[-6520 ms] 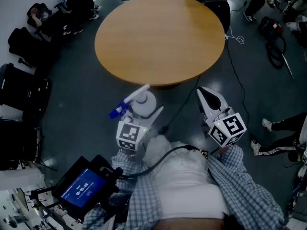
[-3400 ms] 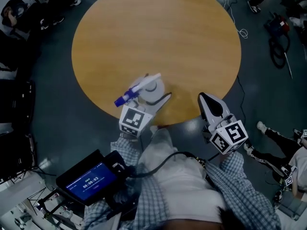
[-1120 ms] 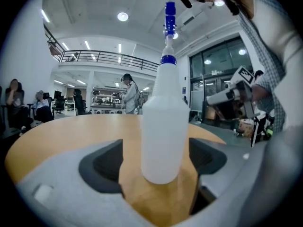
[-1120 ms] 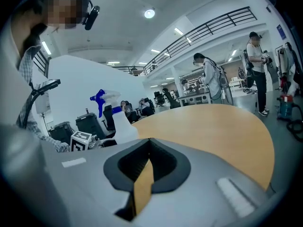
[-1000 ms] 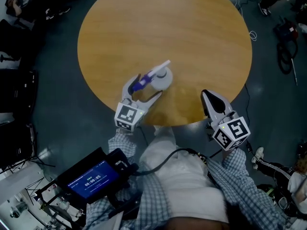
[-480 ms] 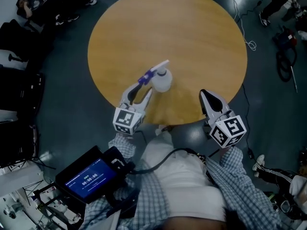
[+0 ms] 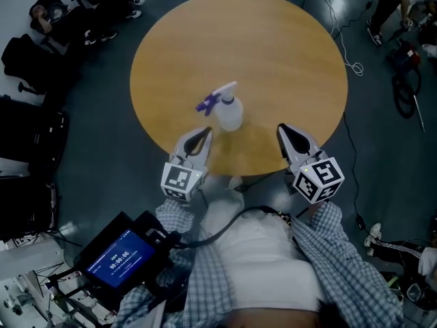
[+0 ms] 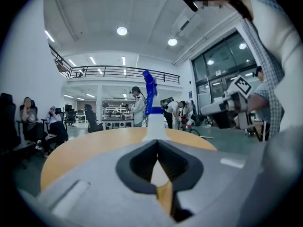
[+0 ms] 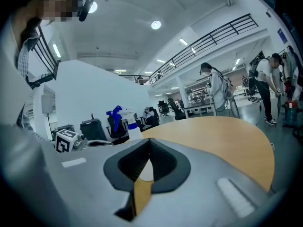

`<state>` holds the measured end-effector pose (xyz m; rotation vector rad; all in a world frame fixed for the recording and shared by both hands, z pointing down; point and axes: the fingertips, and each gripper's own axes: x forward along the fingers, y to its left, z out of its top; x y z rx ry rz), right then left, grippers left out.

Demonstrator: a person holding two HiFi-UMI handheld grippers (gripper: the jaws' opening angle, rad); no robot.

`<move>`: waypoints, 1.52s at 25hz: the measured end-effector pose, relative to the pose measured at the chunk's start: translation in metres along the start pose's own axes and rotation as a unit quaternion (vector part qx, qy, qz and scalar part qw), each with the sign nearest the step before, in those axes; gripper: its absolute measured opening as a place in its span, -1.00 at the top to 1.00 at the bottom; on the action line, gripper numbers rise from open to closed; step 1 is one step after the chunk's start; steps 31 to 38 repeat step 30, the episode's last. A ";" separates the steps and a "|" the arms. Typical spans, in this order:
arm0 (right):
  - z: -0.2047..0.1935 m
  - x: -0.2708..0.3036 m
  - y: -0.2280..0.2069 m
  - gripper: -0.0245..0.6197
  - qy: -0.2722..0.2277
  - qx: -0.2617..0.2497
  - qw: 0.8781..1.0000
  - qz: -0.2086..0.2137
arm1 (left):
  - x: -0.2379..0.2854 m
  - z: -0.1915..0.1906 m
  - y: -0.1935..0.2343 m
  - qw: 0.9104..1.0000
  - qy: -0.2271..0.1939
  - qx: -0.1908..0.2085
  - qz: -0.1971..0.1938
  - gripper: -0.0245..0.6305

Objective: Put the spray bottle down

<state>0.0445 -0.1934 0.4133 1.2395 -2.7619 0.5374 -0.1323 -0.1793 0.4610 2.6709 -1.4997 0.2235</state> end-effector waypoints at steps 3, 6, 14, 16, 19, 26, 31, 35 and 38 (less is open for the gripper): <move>0.003 -0.010 0.016 0.92 -0.004 -0.007 1.000 0.006 | -0.018 0.006 -0.009 1.000 -0.003 -0.002 0.003 0.92; 0.004 -0.008 0.014 0.92 -0.002 -0.011 1.000 0.009 | -0.016 0.002 -0.008 1.000 -0.001 -0.009 0.009 0.92; 0.006 -0.013 0.028 0.92 -0.005 -0.011 1.000 0.011 | -0.027 -0.003 -0.017 1.000 0.022 0.018 -0.004 0.92; 0.006 -0.013 0.027 0.92 -0.004 -0.011 1.000 0.010 | -0.027 -0.004 -0.017 1.000 0.022 0.016 -0.006 0.92; 0.004 -0.015 0.026 0.92 -0.003 -0.011 1.000 0.010 | -0.026 -0.006 -0.020 1.000 0.021 0.013 -0.009 0.92; 0.004 -0.016 0.024 0.92 0.000 -0.013 1.000 0.007 | -0.026 -0.006 -0.017 1.000 0.022 0.011 -0.003 0.92; 0.003 -0.010 0.028 0.92 0.002 -0.014 1.000 0.008 | -0.028 -0.010 -0.012 1.000 0.026 0.010 -0.004 0.92; 0.003 -0.010 0.028 0.92 0.002 -0.014 1.000 0.008 | -0.028 -0.010 -0.012 1.000 0.026 0.010 -0.004 0.92; 0.003 -0.010 0.028 0.92 0.002 -0.014 1.000 0.008 | -0.028 -0.010 -0.012 1.000 0.026 0.010 -0.004 0.92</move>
